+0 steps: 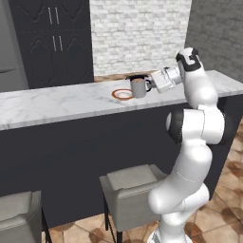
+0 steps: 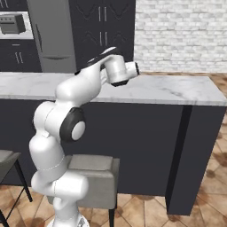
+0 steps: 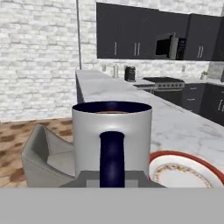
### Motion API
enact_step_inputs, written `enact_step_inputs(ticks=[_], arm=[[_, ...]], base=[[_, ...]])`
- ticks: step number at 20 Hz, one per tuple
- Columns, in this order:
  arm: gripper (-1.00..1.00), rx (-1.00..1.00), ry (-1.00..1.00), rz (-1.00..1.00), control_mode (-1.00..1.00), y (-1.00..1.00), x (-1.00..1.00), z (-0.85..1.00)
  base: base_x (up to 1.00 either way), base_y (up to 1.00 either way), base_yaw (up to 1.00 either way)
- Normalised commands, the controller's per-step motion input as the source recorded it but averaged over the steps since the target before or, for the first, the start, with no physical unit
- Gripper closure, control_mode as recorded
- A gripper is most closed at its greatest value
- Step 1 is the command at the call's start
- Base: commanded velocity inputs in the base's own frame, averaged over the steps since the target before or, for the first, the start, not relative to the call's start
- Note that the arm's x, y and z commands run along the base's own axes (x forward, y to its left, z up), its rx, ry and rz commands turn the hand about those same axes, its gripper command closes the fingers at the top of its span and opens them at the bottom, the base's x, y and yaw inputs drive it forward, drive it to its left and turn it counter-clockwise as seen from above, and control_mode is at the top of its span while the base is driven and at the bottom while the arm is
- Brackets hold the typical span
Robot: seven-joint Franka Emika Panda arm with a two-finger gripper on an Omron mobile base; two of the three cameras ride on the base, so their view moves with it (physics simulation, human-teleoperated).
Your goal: Pick the cup of tea, navigate to the dining table, and place it on the saucer.
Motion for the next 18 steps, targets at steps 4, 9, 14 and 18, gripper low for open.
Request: enact_step_inputs(ticks=[4, 9, 14, 18], arm=[[1.0, 0.0, -0.18, 0.0, -1.0, 0.16, 0.0, 0.15], [1.0, 0.0, 0.02, 0.0, -1.0, 0.13, 0.11, 0.11], [1.0, 0.0, 0.16, 0.0, -1.0, 0.01, 0.33, 0.01], [1.0, 0.0, 0.22, 0.0, -1.0, 0.0, 0.33, 0.0]], base=[[0.0, 0.0, 0.0], [0.0, 0.0, 0.0], [0.0, 0.0, 0.0], [0.0, 0.0, 0.0]])
